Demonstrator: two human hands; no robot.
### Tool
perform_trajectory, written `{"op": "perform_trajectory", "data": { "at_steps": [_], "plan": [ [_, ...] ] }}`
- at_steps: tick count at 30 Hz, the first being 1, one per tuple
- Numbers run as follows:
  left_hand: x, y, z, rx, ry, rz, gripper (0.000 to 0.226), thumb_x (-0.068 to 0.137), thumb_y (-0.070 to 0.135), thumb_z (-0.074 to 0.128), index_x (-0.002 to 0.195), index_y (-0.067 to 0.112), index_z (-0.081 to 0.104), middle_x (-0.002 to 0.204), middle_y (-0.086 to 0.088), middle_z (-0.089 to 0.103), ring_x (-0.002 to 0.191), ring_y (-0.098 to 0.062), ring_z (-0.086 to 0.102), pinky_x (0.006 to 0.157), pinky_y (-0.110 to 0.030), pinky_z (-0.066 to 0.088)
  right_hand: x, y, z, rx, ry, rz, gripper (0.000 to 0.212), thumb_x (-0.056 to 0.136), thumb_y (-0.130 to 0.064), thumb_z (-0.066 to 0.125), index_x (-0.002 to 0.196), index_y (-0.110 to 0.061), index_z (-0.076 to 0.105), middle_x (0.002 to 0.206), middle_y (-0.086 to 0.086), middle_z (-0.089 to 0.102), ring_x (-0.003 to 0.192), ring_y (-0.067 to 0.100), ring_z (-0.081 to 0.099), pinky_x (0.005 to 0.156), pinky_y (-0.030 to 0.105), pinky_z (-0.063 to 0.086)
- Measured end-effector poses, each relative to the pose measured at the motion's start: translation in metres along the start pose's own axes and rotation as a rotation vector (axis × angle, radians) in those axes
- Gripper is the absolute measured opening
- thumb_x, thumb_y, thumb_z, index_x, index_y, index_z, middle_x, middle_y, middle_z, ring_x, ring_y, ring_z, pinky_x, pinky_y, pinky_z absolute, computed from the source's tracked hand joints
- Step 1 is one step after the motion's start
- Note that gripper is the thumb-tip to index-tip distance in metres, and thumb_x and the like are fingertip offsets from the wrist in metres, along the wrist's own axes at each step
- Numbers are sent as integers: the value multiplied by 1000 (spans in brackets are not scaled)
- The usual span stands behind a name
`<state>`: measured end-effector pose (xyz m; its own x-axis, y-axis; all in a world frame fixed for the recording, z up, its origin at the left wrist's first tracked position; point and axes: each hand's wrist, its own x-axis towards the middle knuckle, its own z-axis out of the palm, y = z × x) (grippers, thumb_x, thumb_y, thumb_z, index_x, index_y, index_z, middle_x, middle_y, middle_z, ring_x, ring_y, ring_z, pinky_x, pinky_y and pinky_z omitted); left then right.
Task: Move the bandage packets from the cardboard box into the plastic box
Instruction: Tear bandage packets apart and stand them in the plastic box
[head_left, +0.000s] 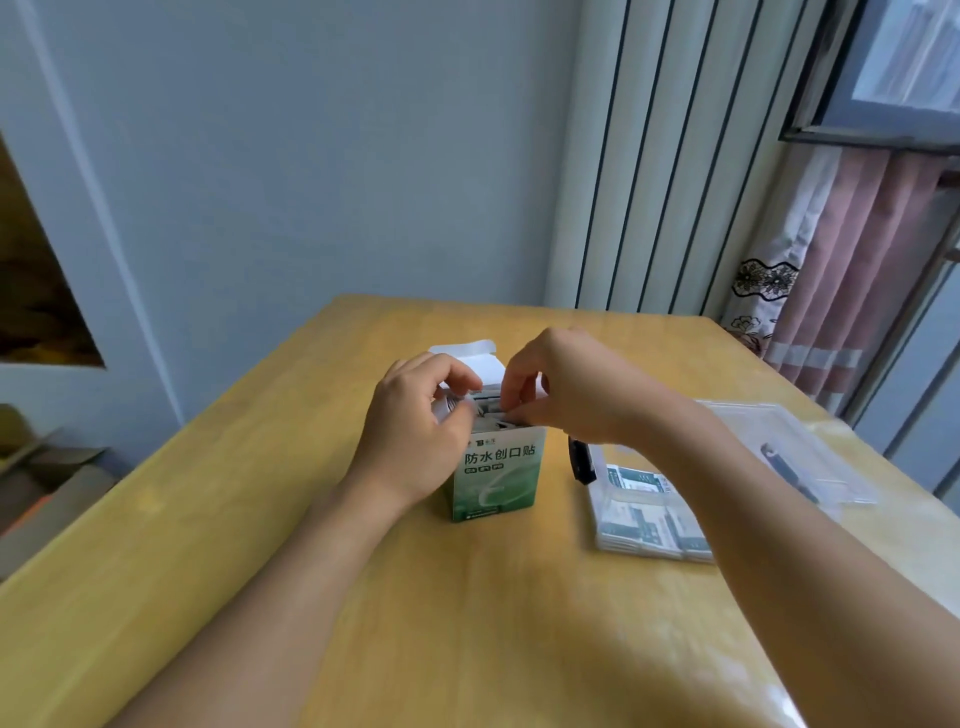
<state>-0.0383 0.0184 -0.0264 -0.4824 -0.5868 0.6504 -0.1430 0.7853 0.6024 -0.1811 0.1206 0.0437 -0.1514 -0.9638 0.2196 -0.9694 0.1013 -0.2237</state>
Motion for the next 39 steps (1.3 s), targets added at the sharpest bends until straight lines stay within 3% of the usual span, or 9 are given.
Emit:
{"op": "perform_trajectory", "data": {
  "at_steps": [6,13,18,23,26,29,32,35,39],
  "plan": [
    [-3,1,2,-8,21,-21,24,82,-2,67,87,21,70,89,15,67,94,-15,54,75,-6,36,0,2,3,-16,-7,-41,2,89,-19,71,88,-20,72,69,-20,55,61,-3,48,51,9,34],
    [-1,3,2,-8,-28,-30,23,88,4,66,89,27,69,93,18,65,96,-9,48,73,-3,31,-2,13,-5,195,-42,-2,19,83,-10,77,98,-22,73,85,-7,76,72,0,67,61,9,47],
    [-1,1,1,-9,-50,-45,18,89,7,66,92,25,70,96,19,65,98,-8,47,71,-4,31,-1,12,4,293,-60,33,19,84,-9,76,94,-25,72,84,-6,78,82,23,76,70,50,61],
    [-1,2,0,-29,-61,-55,21,90,9,66,88,29,69,92,23,62,95,1,47,69,-4,30,-2,13,3,335,-61,40,15,85,-13,77,91,-25,71,85,-5,79,83,21,76,65,55,59],
    [0,2,1,-46,-73,-67,20,91,10,66,89,30,69,92,22,62,96,4,46,69,-7,30,-1,14,5,317,-33,29,19,85,-8,75,91,-26,72,82,-3,78,80,26,75,64,51,60],
    [-1,2,1,-43,-71,-76,21,91,9,65,90,30,68,94,21,62,96,3,46,69,-6,31,0,15,4,288,73,-2,20,86,-7,73,97,-24,72,82,-1,76,73,19,73,59,30,60],
    [-2,2,1,-56,-66,-93,21,92,10,64,93,31,67,98,20,64,97,-2,47,71,-5,32,1,23,-4,374,171,17,17,87,-9,73,98,-22,74,79,-4,73,66,12,68,56,27,56],
    [-2,3,1,-45,-71,-89,13,99,22,58,98,27,70,101,19,65,102,-10,47,78,-3,32,-2,28,-14,379,228,17,16,90,-9,71,99,-22,74,76,-8,68,55,-1,53,54,19,44],
    [-1,7,-6,-36,-77,-58,29,92,53,55,102,30,70,103,23,63,105,-8,47,84,-17,36,-9,28,-28,606,324,35,17,89,0,68,100,-13,75,74,5,69,50,8,46,51,26,41]
  ]
}}
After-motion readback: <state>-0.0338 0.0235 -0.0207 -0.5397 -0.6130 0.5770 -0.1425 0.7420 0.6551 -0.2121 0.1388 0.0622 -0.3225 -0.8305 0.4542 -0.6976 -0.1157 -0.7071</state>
